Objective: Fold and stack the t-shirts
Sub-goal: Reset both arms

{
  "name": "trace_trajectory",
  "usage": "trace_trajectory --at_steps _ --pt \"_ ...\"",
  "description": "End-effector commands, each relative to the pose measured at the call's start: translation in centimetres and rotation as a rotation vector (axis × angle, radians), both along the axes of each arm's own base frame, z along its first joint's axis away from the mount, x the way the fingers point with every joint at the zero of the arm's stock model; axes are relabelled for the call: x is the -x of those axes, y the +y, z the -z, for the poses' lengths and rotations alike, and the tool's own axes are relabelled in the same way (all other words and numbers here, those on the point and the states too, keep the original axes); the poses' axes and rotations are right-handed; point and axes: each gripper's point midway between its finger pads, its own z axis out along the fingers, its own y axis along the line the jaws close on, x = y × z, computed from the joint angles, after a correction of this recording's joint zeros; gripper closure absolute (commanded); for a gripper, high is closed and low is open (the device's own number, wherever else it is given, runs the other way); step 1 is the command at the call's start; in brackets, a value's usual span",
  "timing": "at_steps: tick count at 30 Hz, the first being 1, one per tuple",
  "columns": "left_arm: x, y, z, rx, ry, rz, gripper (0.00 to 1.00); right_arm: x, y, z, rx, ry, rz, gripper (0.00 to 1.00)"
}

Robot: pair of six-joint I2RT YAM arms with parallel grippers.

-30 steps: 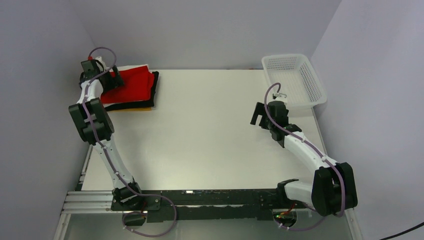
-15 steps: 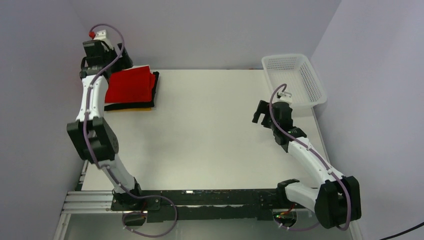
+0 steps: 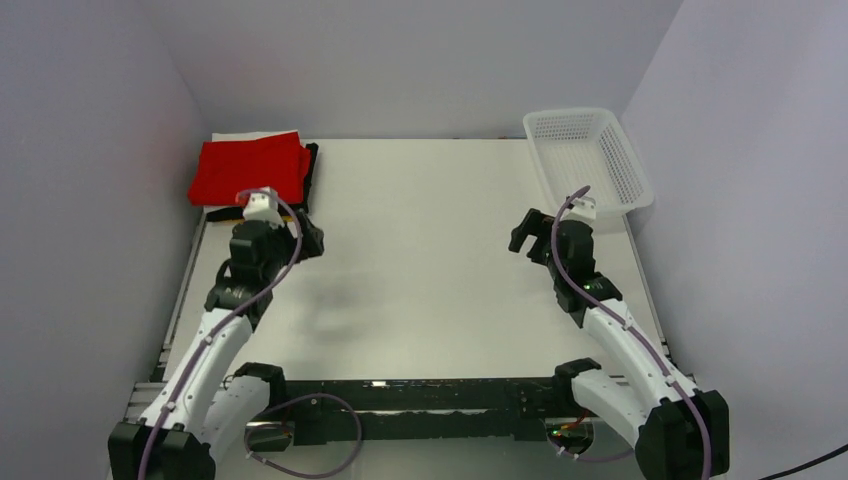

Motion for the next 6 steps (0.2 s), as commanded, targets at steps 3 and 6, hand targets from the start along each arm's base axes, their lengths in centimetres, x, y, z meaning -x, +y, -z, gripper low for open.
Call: trace_trajectory --at_steps 3,6 --pt "2.5 2.6 3.3 -0.026 0.020 -0.125 0.01 -1.2 0.0 -1.4 -0.083 -0.101 0.054 0.00" --pt "3.0 3.0 3.0 -0.041 0.028 -0.142 0.01 -1.6 0.1 -1.1 -0.057 -0.059 0.048 0.00"
